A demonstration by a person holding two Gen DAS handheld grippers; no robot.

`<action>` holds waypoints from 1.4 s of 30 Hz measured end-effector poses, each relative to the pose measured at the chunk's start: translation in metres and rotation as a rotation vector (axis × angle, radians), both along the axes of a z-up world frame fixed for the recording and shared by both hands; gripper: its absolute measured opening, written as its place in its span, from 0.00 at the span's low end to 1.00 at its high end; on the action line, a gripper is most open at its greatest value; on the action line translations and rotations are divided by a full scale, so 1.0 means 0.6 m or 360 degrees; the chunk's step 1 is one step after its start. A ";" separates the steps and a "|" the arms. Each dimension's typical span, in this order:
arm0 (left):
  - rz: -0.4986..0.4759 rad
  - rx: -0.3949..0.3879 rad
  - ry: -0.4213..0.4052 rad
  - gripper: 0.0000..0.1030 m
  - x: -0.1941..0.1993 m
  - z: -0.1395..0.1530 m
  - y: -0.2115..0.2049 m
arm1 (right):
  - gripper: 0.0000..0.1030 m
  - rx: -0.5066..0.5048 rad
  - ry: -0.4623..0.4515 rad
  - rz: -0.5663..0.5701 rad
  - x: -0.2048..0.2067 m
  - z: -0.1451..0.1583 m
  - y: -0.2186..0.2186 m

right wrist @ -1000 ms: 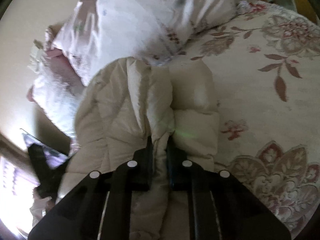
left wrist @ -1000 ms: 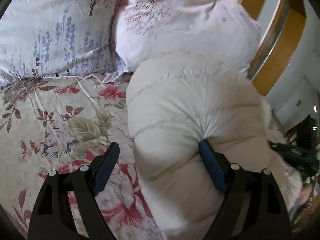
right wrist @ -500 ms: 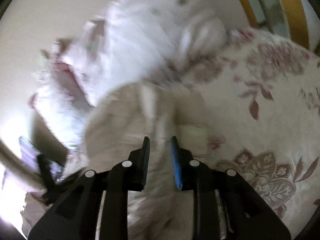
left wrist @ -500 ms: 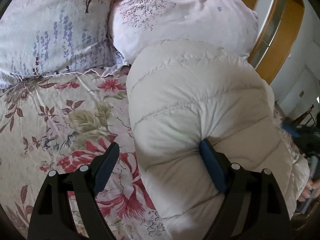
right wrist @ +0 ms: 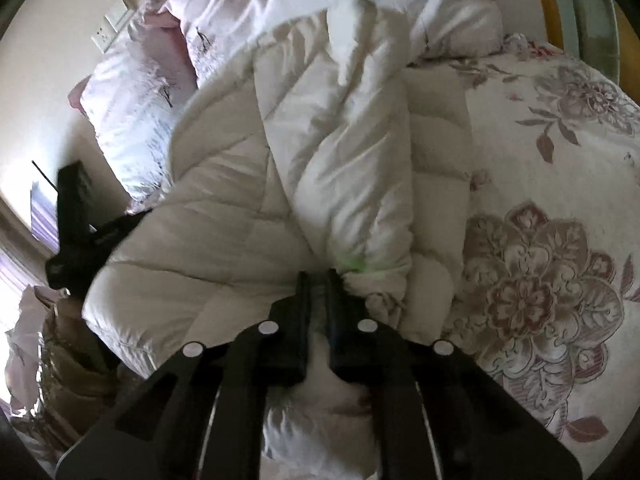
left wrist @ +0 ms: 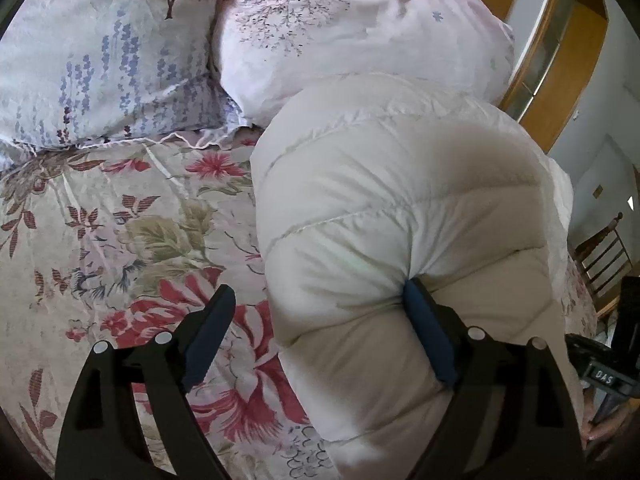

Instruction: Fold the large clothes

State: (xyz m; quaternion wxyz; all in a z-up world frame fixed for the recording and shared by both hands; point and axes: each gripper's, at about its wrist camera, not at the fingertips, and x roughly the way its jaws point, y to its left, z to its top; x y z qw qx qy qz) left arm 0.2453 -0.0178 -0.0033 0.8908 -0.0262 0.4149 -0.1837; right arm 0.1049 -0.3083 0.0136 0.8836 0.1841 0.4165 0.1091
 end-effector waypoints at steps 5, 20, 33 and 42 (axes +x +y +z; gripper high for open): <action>-0.0009 0.0018 -0.0095 0.85 -0.011 0.009 0.001 | 0.49 0.0125 -0.0077 -0.0004 0.009 0.061 -0.023; -0.0001 -0.0013 -0.0175 0.89 -0.023 0.014 0.009 | 0.24 0.0178 -0.0056 -0.0410 0.168 0.085 -0.088; 0.0003 -0.0047 -0.0203 0.98 -0.033 0.019 0.009 | 0.14 0.0077 -0.0128 -0.0604 0.143 0.065 -0.087; -0.0035 -0.0074 -0.0196 0.99 -0.035 0.017 0.004 | 0.17 0.0024 -0.0005 -0.0648 0.156 0.015 -0.089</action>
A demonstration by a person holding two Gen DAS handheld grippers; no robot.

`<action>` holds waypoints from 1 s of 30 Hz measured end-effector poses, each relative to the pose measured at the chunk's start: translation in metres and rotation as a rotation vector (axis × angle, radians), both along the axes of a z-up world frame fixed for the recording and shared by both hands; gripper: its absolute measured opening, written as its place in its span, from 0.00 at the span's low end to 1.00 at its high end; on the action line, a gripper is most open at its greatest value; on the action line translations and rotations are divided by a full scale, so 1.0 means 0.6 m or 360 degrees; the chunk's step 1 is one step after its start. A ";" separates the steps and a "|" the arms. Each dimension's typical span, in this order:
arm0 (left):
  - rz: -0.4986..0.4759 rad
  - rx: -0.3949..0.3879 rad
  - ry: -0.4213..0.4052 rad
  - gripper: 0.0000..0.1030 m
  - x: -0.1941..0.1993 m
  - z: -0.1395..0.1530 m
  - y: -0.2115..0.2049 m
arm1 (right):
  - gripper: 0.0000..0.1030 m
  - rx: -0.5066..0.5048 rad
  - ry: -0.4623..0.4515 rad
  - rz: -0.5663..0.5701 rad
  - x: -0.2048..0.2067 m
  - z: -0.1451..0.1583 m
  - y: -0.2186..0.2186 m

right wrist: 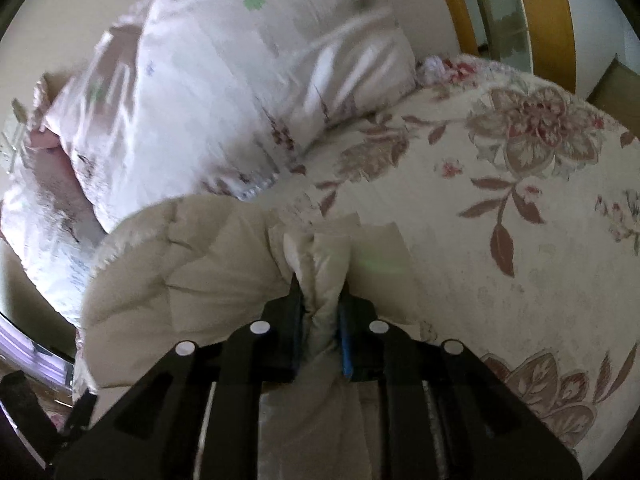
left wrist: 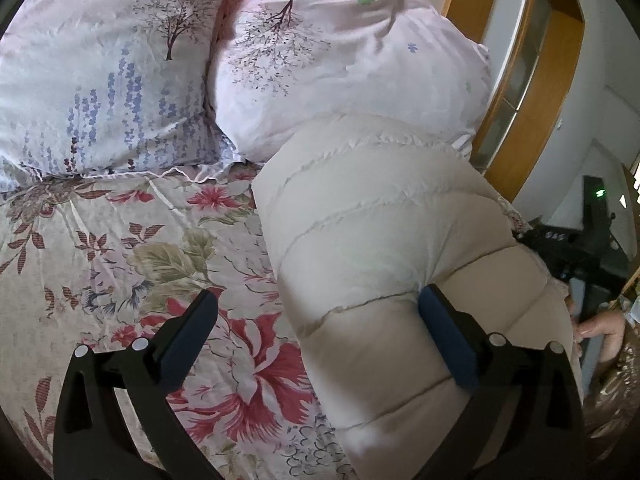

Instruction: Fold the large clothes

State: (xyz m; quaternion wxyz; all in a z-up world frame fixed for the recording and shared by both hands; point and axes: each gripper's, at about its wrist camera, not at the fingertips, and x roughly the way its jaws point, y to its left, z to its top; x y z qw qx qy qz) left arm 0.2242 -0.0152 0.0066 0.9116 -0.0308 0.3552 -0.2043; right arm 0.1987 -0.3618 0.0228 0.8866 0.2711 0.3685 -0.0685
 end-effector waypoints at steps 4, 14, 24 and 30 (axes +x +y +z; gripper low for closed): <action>-0.0034 -0.0044 0.0012 0.99 0.001 -0.002 0.001 | 0.17 0.0052 0.0052 -0.0001 0.008 -0.024 -0.007; -0.0091 -0.0253 0.0150 0.99 0.015 -0.016 0.018 | 0.92 0.0306 0.0009 0.0209 -0.039 0.010 -0.042; -0.0139 -0.0490 0.0275 0.99 0.027 -0.042 0.029 | 0.98 0.0696 0.0187 0.0413 -0.061 -0.035 -0.078; -0.0188 -0.0650 0.0376 0.99 0.036 -0.058 0.036 | 0.98 0.0786 0.0252 0.0599 -0.032 -0.057 -0.043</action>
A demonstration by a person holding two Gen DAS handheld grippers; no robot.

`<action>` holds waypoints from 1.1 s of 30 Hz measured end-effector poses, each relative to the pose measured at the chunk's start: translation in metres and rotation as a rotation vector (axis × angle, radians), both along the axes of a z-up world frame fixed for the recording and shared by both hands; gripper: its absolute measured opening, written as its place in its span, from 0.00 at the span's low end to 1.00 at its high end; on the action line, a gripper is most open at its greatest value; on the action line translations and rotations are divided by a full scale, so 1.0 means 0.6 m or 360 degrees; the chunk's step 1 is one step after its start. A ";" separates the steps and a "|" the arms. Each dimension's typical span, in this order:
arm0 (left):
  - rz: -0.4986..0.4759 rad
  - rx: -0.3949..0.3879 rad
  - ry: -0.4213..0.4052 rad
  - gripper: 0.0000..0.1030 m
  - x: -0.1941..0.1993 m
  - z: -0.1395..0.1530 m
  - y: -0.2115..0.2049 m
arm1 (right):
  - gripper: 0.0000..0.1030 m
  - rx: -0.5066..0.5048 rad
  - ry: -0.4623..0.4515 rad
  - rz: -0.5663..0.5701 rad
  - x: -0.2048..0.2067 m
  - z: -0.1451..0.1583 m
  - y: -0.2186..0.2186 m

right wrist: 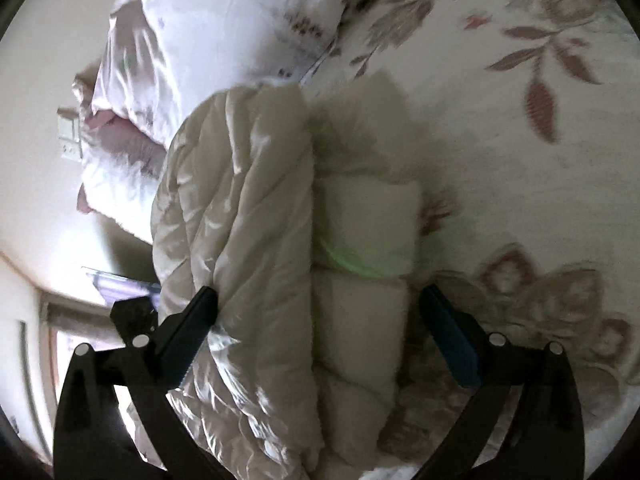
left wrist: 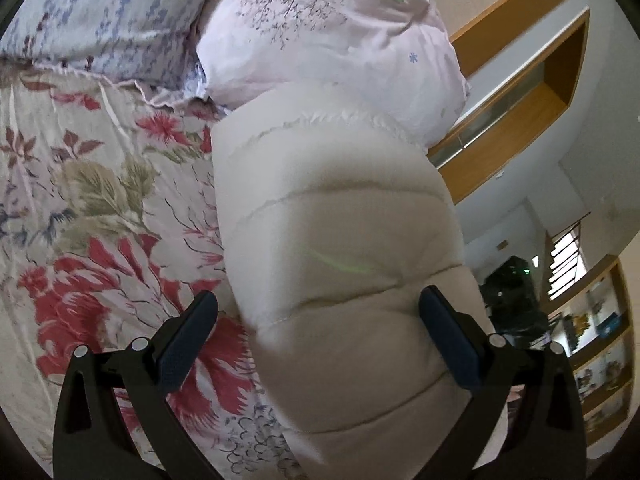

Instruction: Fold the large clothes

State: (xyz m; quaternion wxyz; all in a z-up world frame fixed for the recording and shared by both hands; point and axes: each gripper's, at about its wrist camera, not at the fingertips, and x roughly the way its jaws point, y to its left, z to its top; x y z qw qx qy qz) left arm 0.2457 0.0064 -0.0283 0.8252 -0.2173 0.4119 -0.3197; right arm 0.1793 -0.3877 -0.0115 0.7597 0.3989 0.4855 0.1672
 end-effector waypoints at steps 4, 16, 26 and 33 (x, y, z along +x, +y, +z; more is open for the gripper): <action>-0.0055 -0.0084 0.0069 0.99 0.002 -0.006 -0.001 | 0.98 0.0025 0.0002 0.0147 0.020 -0.002 0.037; -0.0102 -0.0156 0.0078 0.80 -0.003 -0.004 -0.004 | 0.68 0.0117 -0.0051 0.0296 0.031 -0.006 0.099; 0.0031 -0.0104 -0.0042 0.53 -0.028 0.052 0.051 | 0.35 0.0219 -0.0256 0.0388 0.039 0.044 0.172; 0.0206 -0.0012 -0.0114 0.53 -0.024 0.093 0.129 | 0.35 0.0186 -0.0341 0.0513 0.092 0.069 0.272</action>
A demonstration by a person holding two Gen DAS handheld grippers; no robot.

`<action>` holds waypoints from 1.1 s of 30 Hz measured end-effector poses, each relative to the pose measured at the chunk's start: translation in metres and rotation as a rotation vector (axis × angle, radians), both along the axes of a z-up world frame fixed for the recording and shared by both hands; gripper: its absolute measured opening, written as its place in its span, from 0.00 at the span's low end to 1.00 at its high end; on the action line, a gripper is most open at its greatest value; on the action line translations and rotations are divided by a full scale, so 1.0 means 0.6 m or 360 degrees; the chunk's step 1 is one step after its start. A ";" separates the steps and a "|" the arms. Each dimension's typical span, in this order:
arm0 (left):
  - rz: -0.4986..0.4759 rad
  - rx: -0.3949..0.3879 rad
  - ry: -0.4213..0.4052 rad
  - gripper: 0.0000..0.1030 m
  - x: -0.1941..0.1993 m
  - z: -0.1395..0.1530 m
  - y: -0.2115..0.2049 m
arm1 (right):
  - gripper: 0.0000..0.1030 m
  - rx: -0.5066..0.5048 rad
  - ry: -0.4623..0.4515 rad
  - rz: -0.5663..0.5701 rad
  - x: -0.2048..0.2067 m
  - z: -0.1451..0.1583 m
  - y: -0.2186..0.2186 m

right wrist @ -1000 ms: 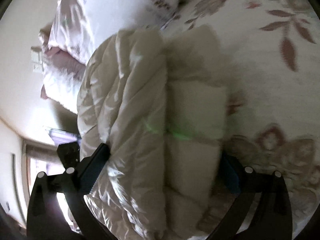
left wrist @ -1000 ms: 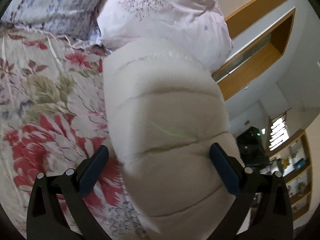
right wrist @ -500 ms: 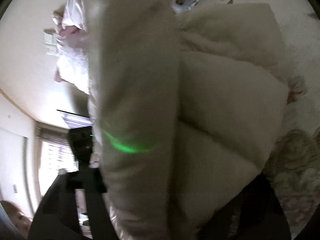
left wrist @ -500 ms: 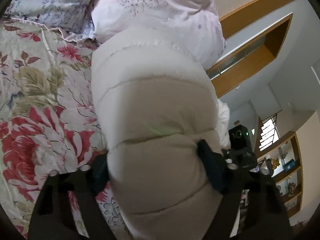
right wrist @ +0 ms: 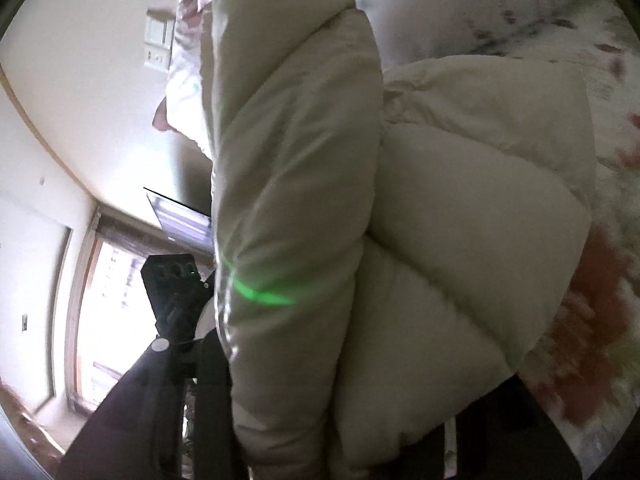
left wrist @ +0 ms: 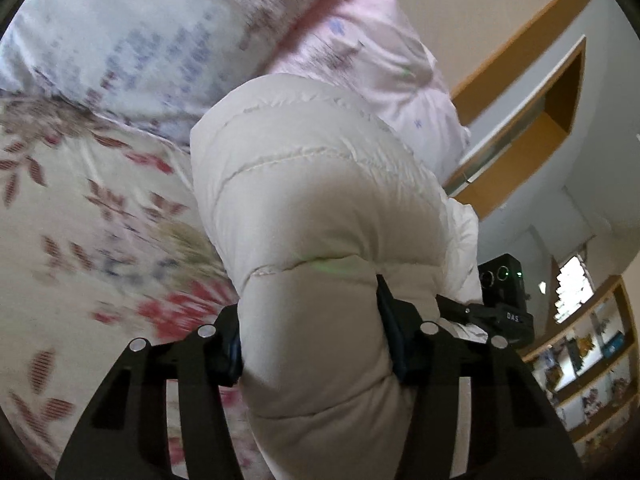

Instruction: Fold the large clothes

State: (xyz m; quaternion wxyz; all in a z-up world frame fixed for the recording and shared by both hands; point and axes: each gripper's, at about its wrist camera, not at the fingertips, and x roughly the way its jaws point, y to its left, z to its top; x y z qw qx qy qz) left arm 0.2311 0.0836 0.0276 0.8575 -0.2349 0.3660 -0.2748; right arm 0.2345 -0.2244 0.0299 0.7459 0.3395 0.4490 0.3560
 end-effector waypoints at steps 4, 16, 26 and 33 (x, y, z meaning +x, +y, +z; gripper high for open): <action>0.0091 0.0065 0.0037 0.53 0.013 -0.012 0.037 | 0.35 -0.0096 0.0001 0.0029 0.028 -0.008 0.052; 0.0234 0.0246 0.0095 0.57 0.041 -0.052 0.048 | 0.49 -0.0187 0.0117 -0.0112 0.073 -0.044 0.087; 0.0347 0.0549 -0.0188 0.62 -0.038 0.030 0.042 | 0.82 -0.0582 -0.0138 -0.0524 0.032 0.063 0.027; 0.0246 0.0732 -0.0346 0.63 -0.100 0.046 -0.021 | 0.65 -0.0570 -0.0233 -0.0534 0.046 0.092 0.032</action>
